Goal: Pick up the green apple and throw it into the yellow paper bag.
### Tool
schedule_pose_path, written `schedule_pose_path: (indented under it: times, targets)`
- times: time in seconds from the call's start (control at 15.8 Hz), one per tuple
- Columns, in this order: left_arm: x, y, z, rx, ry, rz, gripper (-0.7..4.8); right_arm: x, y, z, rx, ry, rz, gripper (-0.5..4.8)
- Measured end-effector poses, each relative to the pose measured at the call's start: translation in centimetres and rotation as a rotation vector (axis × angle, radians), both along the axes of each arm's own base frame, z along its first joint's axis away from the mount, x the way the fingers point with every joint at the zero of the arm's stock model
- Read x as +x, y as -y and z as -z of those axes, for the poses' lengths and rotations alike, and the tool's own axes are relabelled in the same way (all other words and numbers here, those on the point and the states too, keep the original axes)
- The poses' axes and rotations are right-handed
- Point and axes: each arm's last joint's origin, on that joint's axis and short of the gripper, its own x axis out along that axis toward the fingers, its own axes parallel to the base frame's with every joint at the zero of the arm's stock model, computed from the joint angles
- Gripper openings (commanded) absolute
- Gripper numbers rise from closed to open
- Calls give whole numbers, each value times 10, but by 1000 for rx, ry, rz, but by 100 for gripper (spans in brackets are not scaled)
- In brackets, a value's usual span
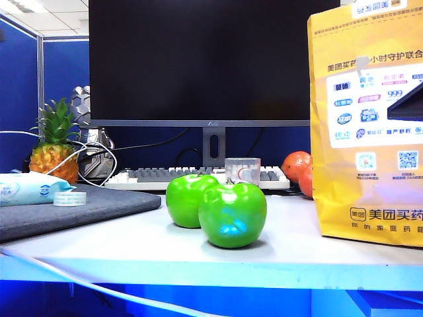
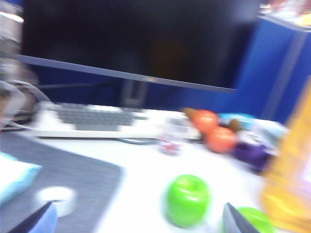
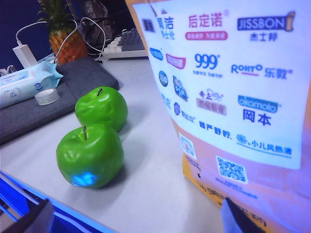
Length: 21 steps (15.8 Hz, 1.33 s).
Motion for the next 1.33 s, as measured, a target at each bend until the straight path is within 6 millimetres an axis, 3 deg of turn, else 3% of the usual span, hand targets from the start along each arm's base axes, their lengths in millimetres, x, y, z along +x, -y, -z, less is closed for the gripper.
schedule_pose_path:
  times: [0.25, 0.44, 0.76, 0.95, 1.14, 1.33]
  targets:
    - [-1, 2, 0, 3, -1, 69, 479, 0, 0, -2, 7, 19, 0, 479]
    - [-1, 2, -1, -6, -4, 71, 479, 0, 0, -14, 54, 133, 0, 479]
    - [-2, 1, -39, -135, -19, 81, 479, -2, 0, -34, 163, 311, -15, 479]
    - [27, 14, -53, -54, -219, 173, 479, -4, 0, -39, 182, 328, -44, 479]
    - [68, 32, -90, 87, -239, 306, 479, 3, -4, -31, 138, 214, -70, 479]
    - [106, 48, -110, 145, -303, 428, 479, 15, -10, -48, 99, 113, -95, 479]
